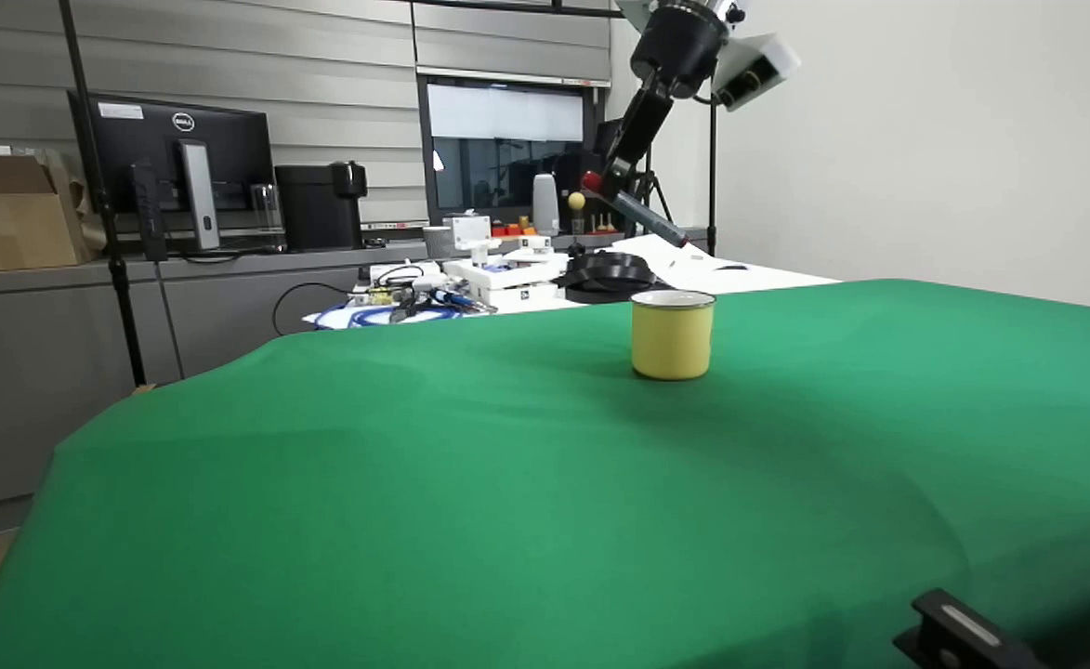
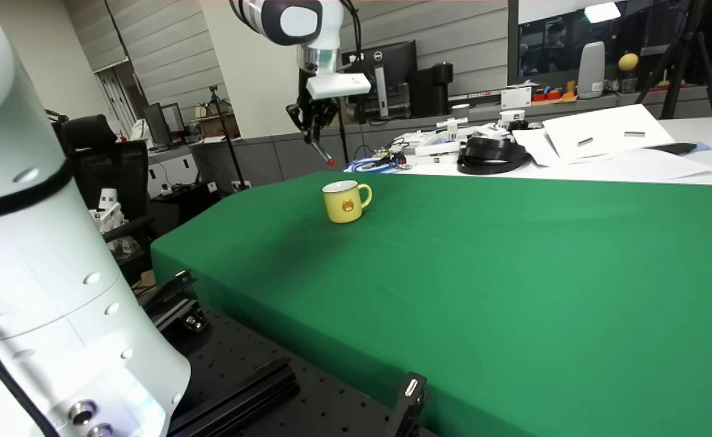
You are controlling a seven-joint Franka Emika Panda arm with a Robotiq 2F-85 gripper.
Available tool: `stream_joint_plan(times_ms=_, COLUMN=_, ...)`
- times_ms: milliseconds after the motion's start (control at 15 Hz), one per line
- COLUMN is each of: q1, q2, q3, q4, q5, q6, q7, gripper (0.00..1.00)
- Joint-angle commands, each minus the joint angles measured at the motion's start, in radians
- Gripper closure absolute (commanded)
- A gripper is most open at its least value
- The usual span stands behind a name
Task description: Get the pen from the table and put it in the yellow cup
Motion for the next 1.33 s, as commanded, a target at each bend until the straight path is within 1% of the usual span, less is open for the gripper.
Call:
stream_joint_plan(times_ms=0, q1=0.008, q2=0.007, q3=-0.031, q4=0.037, q5=0.063, q6=-0.095, q7=-0.064, gripper=0.94)
stream_joint_plan(times_ms=267, q1=0.017, q2=0.007, q3=-0.057, q4=0.044, q5=0.074, q6=-0.143, q7=-0.086, gripper=0.94)
stream_joint_plan(times_ms=333, q1=0.026, q2=0.003, q3=-0.071, q4=0.036, q5=0.035, q6=-0.142, q7=-0.030, gripper=0.94)
stream_joint_plan(times_ms=400, q1=0.030, q2=-0.001, q3=-0.067, q4=0.020, q5=0.054, q6=-0.121, q7=-0.064, gripper=0.78)
stream_joint_plan(times_ms=600, q1=0.033, q2=-0.001, q3=-0.079, q4=0.020, q5=0.053, q6=-0.129, q7=-0.062, gripper=0.78)
stream_joint_plan(times_ms=1267, q1=0.037, q2=-0.001, q3=-0.081, q4=0.020, q5=0.053, q6=-0.129, q7=-0.061, gripper=0.78)
